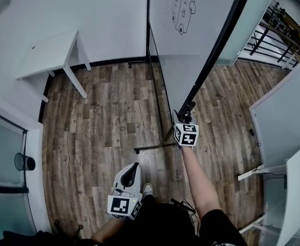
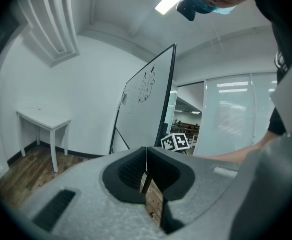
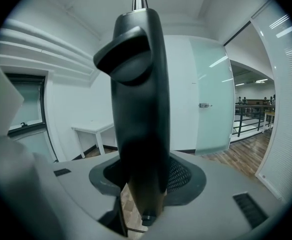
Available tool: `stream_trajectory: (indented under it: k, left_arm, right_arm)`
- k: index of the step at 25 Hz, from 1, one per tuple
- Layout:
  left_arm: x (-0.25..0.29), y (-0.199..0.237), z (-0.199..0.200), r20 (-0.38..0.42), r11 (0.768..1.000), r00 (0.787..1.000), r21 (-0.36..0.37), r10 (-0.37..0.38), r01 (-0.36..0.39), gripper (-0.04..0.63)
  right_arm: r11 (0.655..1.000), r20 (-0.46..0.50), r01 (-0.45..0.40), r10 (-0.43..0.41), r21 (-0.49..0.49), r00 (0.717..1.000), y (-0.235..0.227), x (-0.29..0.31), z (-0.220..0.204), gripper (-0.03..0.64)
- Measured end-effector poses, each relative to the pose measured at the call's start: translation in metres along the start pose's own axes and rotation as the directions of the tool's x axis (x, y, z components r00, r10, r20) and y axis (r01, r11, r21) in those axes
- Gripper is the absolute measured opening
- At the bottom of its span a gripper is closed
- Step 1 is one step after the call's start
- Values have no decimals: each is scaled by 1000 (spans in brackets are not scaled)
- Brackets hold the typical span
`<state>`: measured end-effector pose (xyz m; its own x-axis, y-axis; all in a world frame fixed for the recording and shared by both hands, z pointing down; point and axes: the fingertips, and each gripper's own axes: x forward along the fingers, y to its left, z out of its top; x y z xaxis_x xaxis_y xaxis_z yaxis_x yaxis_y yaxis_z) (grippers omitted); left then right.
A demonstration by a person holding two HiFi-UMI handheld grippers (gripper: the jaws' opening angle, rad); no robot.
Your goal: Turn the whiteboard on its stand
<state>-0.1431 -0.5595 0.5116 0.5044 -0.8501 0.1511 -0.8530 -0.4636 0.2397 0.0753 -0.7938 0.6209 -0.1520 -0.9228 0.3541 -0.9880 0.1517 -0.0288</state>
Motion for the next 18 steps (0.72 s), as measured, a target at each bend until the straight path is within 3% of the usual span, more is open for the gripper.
stream_trajectory:
  k: [18]
  left_arm:
    - [-26,-15,-6,9,1000,1000,2,10,-10,18]
  right_arm:
    - [1000,18,10,-9,-14,1000,-2,-19,-6,172]
